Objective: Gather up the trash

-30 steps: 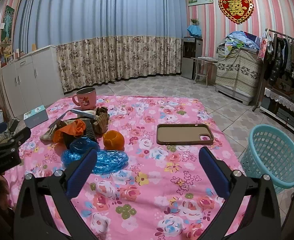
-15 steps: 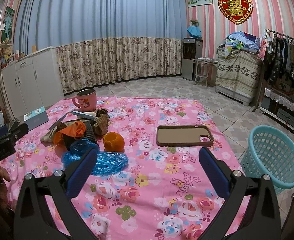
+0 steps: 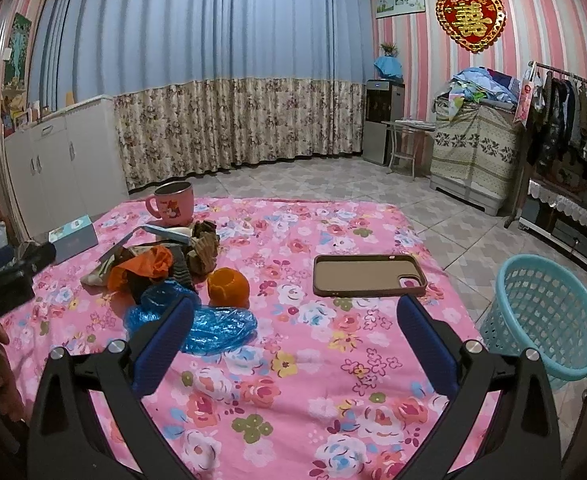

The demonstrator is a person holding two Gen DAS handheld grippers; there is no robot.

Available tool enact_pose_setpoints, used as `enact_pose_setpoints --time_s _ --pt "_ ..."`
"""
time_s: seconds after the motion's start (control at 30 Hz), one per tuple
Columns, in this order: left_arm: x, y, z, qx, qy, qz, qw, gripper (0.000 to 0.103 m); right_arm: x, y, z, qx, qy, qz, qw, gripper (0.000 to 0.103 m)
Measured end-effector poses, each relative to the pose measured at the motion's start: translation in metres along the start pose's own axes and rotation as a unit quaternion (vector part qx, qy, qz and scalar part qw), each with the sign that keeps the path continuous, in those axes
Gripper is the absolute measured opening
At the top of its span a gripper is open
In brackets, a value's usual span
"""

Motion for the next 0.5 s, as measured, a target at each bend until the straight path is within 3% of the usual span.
enact_pose_setpoints --time_s 0.13,0.5 --pt "0.0004 -0.0009 0.0015 -0.005 0.009 0.002 0.9999 0.098 0.0005 0.0016 -0.0006 0.001 -0.011 0.017 1.0 0.099" --pt "0.0027 -0.0034 0.0002 0.005 0.0 0.001 1.0 0.098 0.0015 0.0018 0.0013 -0.02 0.011 -0.002 1.0 0.099"
Point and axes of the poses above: each gripper's, at about its wrist camera, not at the fingertips, and y roughly the way its jaws point, z to its right, x to its underside, the point moved 6 cm from there along y, roughly the way its jaws point, and after that the axes turned 10 degrees about z, right-handed, at the moved point
